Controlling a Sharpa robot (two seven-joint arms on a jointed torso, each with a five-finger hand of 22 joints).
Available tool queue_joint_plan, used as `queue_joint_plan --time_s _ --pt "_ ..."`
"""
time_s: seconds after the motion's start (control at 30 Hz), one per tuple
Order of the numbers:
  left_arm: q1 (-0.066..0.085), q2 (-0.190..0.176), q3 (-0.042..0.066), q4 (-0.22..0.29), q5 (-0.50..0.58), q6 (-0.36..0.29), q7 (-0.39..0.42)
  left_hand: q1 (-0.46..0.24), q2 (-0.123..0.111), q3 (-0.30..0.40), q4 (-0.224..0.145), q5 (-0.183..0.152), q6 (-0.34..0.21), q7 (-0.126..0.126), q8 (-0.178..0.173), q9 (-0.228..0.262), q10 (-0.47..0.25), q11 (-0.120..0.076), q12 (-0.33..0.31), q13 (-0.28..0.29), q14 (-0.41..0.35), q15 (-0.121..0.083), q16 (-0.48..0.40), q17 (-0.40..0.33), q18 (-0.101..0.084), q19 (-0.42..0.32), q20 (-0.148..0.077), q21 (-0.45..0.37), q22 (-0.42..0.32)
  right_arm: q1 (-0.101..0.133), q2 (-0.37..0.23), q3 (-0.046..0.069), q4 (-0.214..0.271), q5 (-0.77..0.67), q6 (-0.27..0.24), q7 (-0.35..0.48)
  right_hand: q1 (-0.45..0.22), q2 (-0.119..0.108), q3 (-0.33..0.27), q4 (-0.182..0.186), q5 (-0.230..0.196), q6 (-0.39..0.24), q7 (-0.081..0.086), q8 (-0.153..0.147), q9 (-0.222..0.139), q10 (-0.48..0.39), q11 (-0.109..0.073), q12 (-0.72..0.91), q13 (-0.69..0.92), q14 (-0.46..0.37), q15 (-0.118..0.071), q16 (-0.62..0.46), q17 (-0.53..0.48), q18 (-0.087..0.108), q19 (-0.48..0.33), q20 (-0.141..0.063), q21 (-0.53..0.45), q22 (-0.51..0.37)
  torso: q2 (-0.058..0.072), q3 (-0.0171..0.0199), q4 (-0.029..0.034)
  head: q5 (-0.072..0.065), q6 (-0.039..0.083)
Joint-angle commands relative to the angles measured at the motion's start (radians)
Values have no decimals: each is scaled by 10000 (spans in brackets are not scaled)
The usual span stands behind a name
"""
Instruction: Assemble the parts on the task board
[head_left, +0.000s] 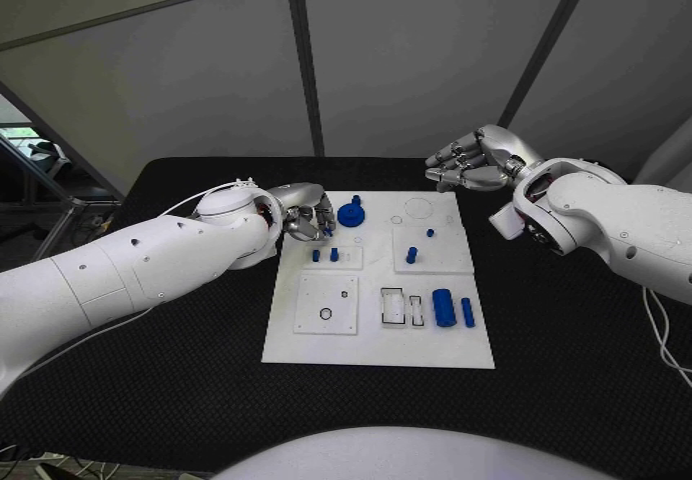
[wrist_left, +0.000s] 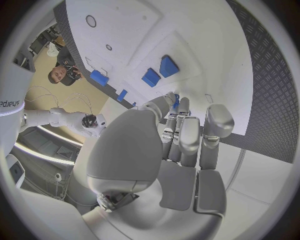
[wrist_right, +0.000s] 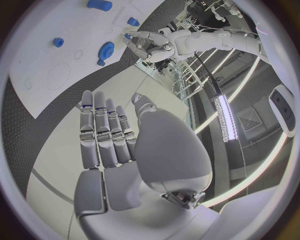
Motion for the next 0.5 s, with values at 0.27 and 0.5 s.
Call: queue_joint_plan --time_s 0.27,0.5 --pt "16 97 -23 -85 39 207 -20 -131 -23 10 48 -52 56 4 -64 -23 37 16 -55 -19 5 -2 -38 -112 -151 -21 8 -64 -35 14 11 7 19 -22 39 42 -70 48 32 -45 65 40 18 -1 8 -45 -35 34 -11 -37 -17 -15 -12 56 28 71 -62 -2 2 -2 -3 -14 -18" --pt "16 135 -50 -90 39 233 15 -142 -29 7 49 -54 55 3 -70 -25 37 17 -63 -20 -8 -1 -52 -141 -152 -18 9 -60 -29 14 15 7 21 -22 45 39 -70 48 32 -45 65 40 18 -1 8 -45 -35 34 -11 -37 -17 -15 -12 56 28 71 -62 -2 2 -1 4 -31 -40"
